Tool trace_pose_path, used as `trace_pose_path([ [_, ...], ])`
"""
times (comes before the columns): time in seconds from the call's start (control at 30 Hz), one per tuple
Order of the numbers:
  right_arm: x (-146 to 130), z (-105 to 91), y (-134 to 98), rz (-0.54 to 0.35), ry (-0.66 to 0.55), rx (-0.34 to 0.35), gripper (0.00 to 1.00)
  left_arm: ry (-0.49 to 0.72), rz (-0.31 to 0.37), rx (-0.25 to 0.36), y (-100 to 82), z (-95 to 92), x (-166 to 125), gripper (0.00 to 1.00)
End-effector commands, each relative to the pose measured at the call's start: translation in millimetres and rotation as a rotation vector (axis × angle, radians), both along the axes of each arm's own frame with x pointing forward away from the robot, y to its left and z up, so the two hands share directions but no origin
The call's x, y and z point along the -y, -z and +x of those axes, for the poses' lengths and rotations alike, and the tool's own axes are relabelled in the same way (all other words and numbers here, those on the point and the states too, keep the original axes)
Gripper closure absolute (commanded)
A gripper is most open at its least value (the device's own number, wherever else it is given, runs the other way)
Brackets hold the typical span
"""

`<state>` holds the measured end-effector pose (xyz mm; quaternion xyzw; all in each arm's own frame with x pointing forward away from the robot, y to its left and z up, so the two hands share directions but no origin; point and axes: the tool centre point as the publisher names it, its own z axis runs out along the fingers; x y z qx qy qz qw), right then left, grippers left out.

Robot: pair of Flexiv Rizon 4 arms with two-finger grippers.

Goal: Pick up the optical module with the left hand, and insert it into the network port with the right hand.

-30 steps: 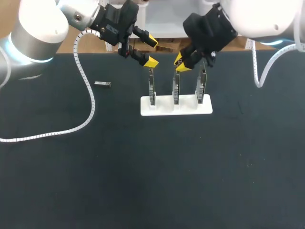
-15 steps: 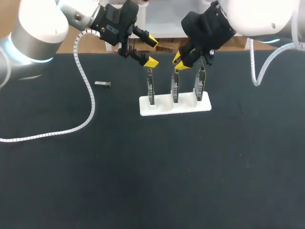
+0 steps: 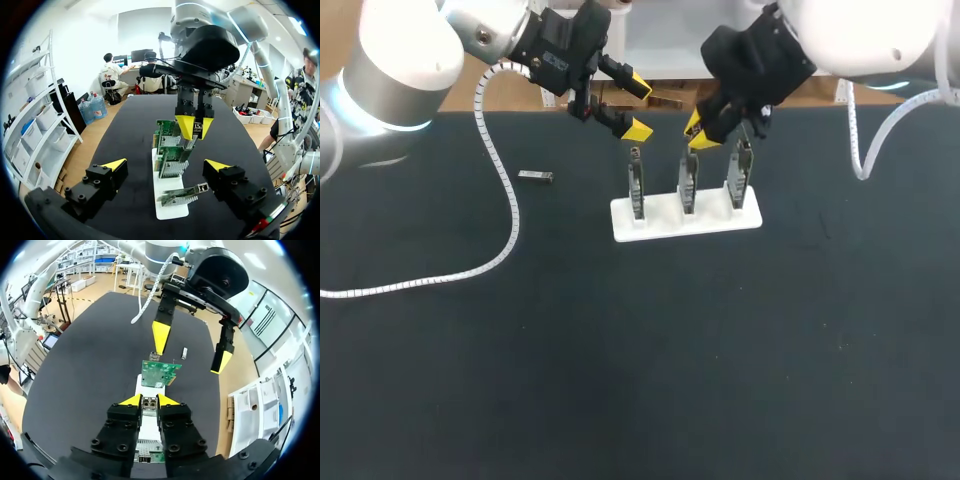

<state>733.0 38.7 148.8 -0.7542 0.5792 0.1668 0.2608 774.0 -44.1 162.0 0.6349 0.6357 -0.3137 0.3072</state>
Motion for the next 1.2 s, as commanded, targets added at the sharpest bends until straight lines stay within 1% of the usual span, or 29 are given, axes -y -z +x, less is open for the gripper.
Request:
trace_pose_path([
  [0.03, -2, 8.2, 2, -0.021, -0.016, -0.018, 1.00, -0.001, 0.003, 0.000, -0.4, -0.4, 0, 0.00],
  [0.2, -3, 9.7, -2, -0.029, -0.016, -0.010, 1.00, -0.001, 0.003, 0.000, -0.4, -0.4, 0, 0.00],
  [0.23, -3, 10.0, -3, -0.023, -0.012, -0.011, 0.85, -0.001, 0.003, 0.000, -0.4, -0.4, 0, 0.00],
  [0.27, -2, 10.1, -3, -0.022, -0.008, -0.014, 0.19, -0.001, 0.003, 0.000, -0.4, -0.4, 0, 0.00],
  [0.3, -2, 10.4, -3, -0.020, -0.007, -0.013, 0.00, -0.001, 0.003, 0.000, -0.4, -0.4, 0, 0.00],
  [0.5, -2, 9.6, -6, -0.006, -0.011, -0.005, 0.00, -0.001, 0.003, 0.000, -0.4, -0.4, 0, 0.00],
  [0.57, -2, 9.7, -7, 0.022, -0.008, 0.004, 0.00, -0.001, 0.003, 0.000, -0.4, -0.4, 0, 0.00],
  [0.77, -1, 10.8, -12, 0.053, 0.000, 0.014, 0.00, -0.001, 0.003, 0.000, -0.4, -0.4, 0, 0.00],
  [0.93, 3, 11.9, -20, 0.136, 0.023, 0.035, 0.00, -0.001, 0.003, 0.000, -0.4, -0.4, 0, 0.00],
  [1.07, 9, 11.8, -31, 0.178, 0.044, 0.053, 0.00, -0.001, 0.003, 0.000, -0.4, -0.4, 0, 0.00],
  [1.2, 17, 10.8, -35, 0.200, 0.078, 0.048, 0.00, -0.001, 0.003, 0.000, -0.4, -0.4, 0, 0.00],
])
